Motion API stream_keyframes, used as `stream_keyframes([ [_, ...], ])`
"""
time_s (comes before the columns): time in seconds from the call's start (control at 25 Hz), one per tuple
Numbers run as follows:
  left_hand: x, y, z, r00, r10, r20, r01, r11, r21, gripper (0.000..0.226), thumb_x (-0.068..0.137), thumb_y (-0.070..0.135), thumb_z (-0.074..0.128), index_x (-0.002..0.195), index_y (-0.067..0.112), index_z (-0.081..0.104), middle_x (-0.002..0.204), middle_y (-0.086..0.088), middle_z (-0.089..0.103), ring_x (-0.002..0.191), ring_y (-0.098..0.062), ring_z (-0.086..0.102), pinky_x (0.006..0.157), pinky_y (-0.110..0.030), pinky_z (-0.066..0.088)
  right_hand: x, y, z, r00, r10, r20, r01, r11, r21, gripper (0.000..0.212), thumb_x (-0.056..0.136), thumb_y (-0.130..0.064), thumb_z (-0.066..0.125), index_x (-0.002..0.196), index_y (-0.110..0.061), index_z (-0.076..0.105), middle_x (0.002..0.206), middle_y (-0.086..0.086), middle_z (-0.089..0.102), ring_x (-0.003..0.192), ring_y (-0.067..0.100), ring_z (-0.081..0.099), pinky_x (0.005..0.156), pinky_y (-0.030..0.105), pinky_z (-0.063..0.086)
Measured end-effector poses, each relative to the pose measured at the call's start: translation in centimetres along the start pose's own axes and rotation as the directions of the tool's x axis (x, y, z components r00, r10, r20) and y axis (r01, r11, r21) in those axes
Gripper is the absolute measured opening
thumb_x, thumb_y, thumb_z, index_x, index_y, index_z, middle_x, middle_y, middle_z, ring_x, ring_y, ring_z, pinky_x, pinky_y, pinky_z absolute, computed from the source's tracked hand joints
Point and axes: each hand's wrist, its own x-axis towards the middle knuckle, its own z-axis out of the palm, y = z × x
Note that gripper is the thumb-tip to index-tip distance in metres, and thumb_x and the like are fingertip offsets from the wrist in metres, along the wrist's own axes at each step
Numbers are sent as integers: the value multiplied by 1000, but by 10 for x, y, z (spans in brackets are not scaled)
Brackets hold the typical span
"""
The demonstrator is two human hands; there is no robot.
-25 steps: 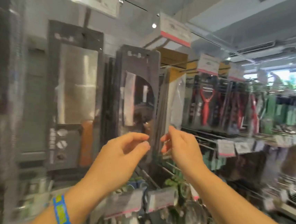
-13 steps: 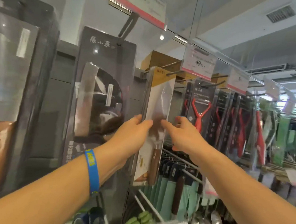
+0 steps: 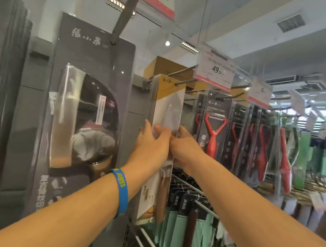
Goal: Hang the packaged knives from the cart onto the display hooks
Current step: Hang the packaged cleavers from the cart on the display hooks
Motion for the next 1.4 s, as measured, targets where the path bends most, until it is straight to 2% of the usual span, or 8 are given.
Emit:
stream_keyframes([
  [0.4, -15, 10, -11, 998, 25, 55, -30, 996, 86, 79, 97, 55, 44, 158, 26, 5, 166, 0, 9, 148, -26, 26, 115, -40, 27, -26, -8, 12, 993, -57, -101, 62, 997, 39, 49, 80, -40, 86, 118, -27, 57, 115, 2, 73, 100, 23, 74, 92, 48, 60],
  [0.52, -26, 16, -11, 995, 60, 83, -66, 995, 71, 79, 96, 55, 44, 158, 27, 2, 166, 3, 4, 149, -23, 22, 116, -39, 26, -39, -11, 5, 981, -134, -137, 142, 989, 48, 37, 79, -39, 87, 94, -38, 53, 97, -12, 71, 81, 8, 76, 73, 31, 64],
  [0.6, -36, 18, -8, 993, 75, 93, -82, 993, 79, 79, 97, 55, 43, 157, 27, 0, 166, 5, 1, 150, -22, 18, 118, -40, 23, -50, -10, 0, 970, -167, -174, 175, 984, 27, 37, 78, -40, 87, 99, -35, 58, 91, -14, 72, 75, 1, 75, 66, 26, 63],
  [0.72, -49, 20, -5, 988, 106, 111, -114, 991, 72, 79, 97, 56, 41, 157, 29, -2, 166, 6, -1, 151, -21, 14, 121, -42, 22, -60, -10, -5, 966, -168, -196, 165, 986, -33, 55, 76, -45, 87, 118, -22, 59, 100, -9, 75, 85, 7, 75, 75, 31, 62],
  [0.88, -60, 19, -2, 983, 109, 151, -117, 992, 46, 79, 98, 54, 41, 156, 31, -6, 165, 9, -5, 152, -17, 8, 120, -38, 19, -67, -7, -15, 962, -186, -202, 180, 982, -49, 41, 77, -41, 87, 107, -20, 68, 86, -6, 78, 77, 9, 76, 59, 19, 56],
  [1.16, -59, 20, -1, 979, 130, 156, -137, 990, 37, 77, 98, 54, 39, 156, 33, -8, 164, 10, -14, 152, -18, 1, 123, -44, 18, -69, -12, -17, 969, -178, -173, 173, 984, -46, 42, 79, -36, 86, 113, -20, 68, 94, -4, 80, 84, 12, 77, 61, 20, 59],
  [1.32, -46, 13, -15, 987, 102, 121, -109, 993, 51, 69, 99, 61, 26, 157, 34, -1, 165, 7, -6, 152, -19, 1, 121, -42, 10, -67, -17, -13, 968, -106, -228, 89, 993, -81, 67, 69, -73, 73, 118, -28, 64, 107, -10, 75, 97, 12, 73, 89, 43, 59],
  [1.4, -34, 9, -24, 992, 74, 105, -78, 996, 33, 70, 98, 63, 21, 158, 31, 3, 166, 7, -2, 152, -18, 4, 120, -38, 7, -63, -26, -14, 964, -33, -265, 51, 997, 62, 66, 76, -86, 53, 119, -37, 65, 112, -17, 73, 100, 5, 70, 96, 46, 52],
])
